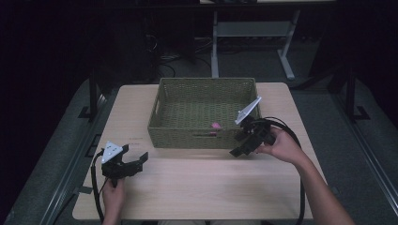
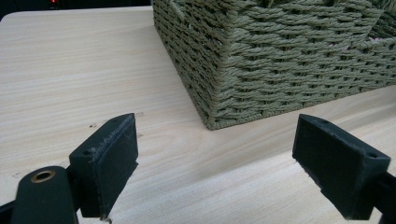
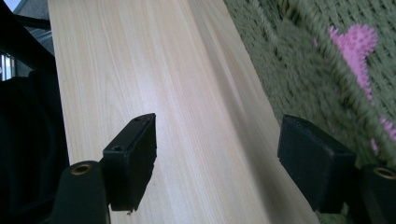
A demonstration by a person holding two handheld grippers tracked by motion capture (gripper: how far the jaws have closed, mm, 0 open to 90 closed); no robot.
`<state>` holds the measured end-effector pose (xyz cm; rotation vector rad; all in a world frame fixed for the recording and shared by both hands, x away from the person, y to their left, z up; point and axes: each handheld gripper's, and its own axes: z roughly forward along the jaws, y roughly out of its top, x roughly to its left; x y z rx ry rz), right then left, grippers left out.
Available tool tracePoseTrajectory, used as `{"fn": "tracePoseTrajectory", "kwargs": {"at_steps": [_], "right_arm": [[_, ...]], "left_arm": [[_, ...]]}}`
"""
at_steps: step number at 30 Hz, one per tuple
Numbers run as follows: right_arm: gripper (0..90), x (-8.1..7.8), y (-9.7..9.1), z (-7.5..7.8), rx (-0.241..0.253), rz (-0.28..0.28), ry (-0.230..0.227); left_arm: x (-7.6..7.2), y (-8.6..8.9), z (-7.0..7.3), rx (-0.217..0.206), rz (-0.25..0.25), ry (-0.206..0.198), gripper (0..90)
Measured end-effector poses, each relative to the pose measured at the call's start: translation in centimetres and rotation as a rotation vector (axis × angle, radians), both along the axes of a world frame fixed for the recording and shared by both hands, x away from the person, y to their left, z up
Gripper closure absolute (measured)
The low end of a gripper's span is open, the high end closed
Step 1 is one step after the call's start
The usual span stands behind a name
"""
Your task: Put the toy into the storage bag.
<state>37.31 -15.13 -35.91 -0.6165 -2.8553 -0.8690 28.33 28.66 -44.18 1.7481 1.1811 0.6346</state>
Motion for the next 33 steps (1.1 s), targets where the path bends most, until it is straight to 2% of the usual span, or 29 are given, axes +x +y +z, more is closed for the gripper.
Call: {"fn": "tracePoseTrajectory", "kwargs": {"at_steps": [18,27,33], "right_arm": [[27.9,-1.3,-2.4,-3.1,0.020,-0.051,0.027],[27.7,-1.9,-3.4,-4.0,0.030,-0.071,0.032],[27.5,-2.4,-3.9,-4.6,0.021,-0.081,0.041]], "left_arm": [[0.0,0.0,0.0,0.005,0.000,-0.001,13.7],[-0.1,0.0,0.0,0.003,-0.002,0.000,13.7],[-0.1,0.0,0.0,0.004,-0.001,0.001,13.7]]}}
